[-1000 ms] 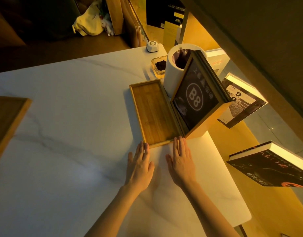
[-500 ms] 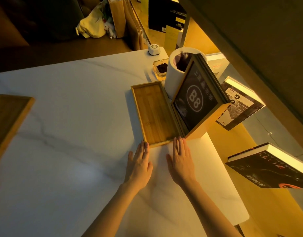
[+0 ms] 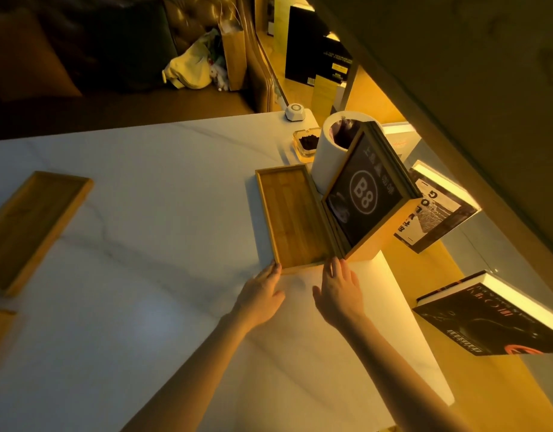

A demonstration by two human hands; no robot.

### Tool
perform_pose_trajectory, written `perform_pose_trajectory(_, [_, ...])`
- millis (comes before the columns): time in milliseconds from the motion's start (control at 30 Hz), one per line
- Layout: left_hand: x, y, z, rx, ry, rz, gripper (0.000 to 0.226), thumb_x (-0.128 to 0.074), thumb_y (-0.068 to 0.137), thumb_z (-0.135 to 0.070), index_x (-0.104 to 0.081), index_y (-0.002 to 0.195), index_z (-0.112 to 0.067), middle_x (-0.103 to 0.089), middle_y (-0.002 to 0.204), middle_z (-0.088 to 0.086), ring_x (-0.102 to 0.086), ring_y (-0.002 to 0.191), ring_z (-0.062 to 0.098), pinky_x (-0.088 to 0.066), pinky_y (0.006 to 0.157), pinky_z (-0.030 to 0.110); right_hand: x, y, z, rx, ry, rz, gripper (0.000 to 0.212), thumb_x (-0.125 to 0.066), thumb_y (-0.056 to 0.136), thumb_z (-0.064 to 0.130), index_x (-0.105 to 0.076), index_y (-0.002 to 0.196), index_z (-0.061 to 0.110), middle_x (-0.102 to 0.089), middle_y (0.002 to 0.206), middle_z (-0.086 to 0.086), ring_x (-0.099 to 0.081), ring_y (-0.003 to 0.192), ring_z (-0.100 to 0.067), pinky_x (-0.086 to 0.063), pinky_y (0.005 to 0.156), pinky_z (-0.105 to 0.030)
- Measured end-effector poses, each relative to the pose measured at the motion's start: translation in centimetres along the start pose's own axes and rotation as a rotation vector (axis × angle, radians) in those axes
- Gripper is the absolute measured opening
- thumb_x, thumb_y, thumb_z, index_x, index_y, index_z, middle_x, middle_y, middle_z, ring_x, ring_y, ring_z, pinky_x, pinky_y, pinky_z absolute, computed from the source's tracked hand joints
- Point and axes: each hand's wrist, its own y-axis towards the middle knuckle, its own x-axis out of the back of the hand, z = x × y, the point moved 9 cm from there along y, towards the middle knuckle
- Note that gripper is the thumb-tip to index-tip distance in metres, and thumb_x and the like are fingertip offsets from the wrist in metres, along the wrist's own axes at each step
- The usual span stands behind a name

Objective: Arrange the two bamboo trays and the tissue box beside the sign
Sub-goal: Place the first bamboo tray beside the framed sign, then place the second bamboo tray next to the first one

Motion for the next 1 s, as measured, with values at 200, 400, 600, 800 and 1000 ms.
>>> perform_pose_trajectory(200, [8.8,-3.0,1.2,0.038,-0.001,-0.358,0.027,-0.043,0.09,-0.025,-0.063,0.092,-0.008,-0.069,0.088,0.019,-0.063,0.085,0.035,-0.048,0.069,0.038,4.5,1.0,5.2,0.093,0.103,0.086,0.031,-0.04,0.094,0.03,-0.058,0.105,0.007,-0.065,0.105,-0.013,-0.062,0.091,-0.026,-0.053,0.076,-0.036])
perform_pose_trajectory(400, [17.7,-9.4,4.4,0.007,0.16,-0.503,0.033,-0.038,0.092,-0.03,-0.057,0.077,-0.008,-0.051,0.064,0.002,-0.053,0.062,0.02,-0.036,0.057,0.024,7.7,1.1,16.2,0.35,-0.074,0.121,0.03,-0.039,0.095,0.023,-0.057,0.108,0.003,-0.061,0.099,-0.011,-0.062,0.093,-0.025,-0.05,0.072,-0.031])
perform_pose_trajectory(600, [25.8,-16.3,12.0,0.074,0.288,-0.669,0.031,-0.04,0.091,-0.027,-0.06,0.082,-0.005,-0.062,0.076,0.013,-0.058,0.071,0.028,-0.042,0.059,0.033,10.8,0.5,27.8,0.537,0.011,-0.074,0.035,-0.036,0.096,0.025,-0.062,0.092,0.002,-0.066,0.088,-0.013,-0.06,0.077,-0.026,-0.036,0.061,-0.03])
perform_pose_trajectory(800, [31.8,-21.6,21.4,0.135,0.49,-0.775,0.031,-0.041,0.081,-0.025,-0.059,0.065,-0.005,-0.059,0.059,0.015,-0.051,0.045,0.029,-0.032,0.039,0.023,10.0,-1.0,38.1,0.617,0.238,-0.136,0.029,-0.04,0.094,0.025,-0.057,0.108,0.006,-0.065,0.104,-0.014,-0.058,0.098,-0.031,-0.048,0.076,-0.038])
perform_pose_trajectory(1000, [33.8,-22.4,31.7,0.206,0.472,-0.63,0.048,-0.036,0.086,-0.034,-0.045,0.123,-0.004,-0.059,0.12,0.018,-0.058,0.107,0.033,-0.05,0.08,0.045,3.4,-2.3,45.4,0.55,0.288,0.015,0.046,-0.038,0.095,0.027,-0.036,0.135,0.006,-0.043,0.141,-0.014,-0.036,0.131,-0.029,-0.032,0.105,-0.039])
